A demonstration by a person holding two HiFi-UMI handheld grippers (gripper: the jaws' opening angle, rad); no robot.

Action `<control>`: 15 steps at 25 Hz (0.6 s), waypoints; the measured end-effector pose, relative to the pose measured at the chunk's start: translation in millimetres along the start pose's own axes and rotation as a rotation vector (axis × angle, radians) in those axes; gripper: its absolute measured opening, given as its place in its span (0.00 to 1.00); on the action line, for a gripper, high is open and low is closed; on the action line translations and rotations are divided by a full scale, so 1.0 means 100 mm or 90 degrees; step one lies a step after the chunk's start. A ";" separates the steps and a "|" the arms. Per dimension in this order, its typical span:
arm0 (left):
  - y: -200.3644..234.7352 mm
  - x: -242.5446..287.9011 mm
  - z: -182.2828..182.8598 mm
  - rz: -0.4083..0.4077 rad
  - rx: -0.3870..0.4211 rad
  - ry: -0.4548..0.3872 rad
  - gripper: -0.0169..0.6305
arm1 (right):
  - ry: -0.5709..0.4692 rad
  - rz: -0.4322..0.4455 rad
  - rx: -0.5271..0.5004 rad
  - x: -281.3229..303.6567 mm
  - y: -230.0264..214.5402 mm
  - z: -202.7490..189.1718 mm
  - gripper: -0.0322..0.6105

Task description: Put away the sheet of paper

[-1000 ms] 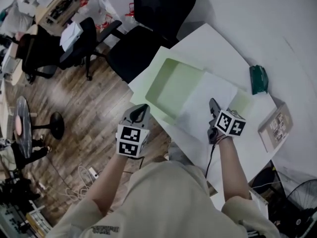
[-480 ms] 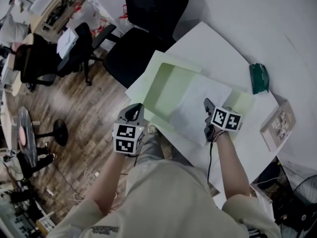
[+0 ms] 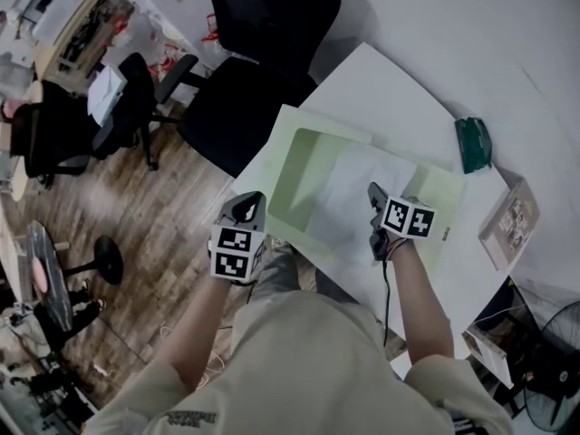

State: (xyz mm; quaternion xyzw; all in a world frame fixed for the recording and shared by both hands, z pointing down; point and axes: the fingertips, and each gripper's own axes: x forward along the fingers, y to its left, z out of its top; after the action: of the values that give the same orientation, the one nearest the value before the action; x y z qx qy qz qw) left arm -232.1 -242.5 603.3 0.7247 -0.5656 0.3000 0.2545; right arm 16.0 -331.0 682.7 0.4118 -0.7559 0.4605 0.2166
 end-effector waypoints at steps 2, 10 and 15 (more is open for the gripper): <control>0.07 0.04 0.00 -0.014 0.005 0.006 0.06 | 0.002 0.000 0.007 0.08 0.09 0.01 0.09; 0.37 0.25 0.06 -0.062 0.021 0.029 0.06 | 0.020 0.001 0.021 0.43 0.41 0.01 0.09; 0.49 0.37 0.09 -0.095 0.041 0.036 0.06 | 0.041 0.015 0.024 0.64 0.62 -0.02 0.09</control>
State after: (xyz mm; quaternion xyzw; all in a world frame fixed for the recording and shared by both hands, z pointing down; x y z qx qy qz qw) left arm -272.1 -284.9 624.7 0.7638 -0.4928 0.3187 0.2687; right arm -71.7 -342.0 696.5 0.3919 -0.7445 0.4901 0.2277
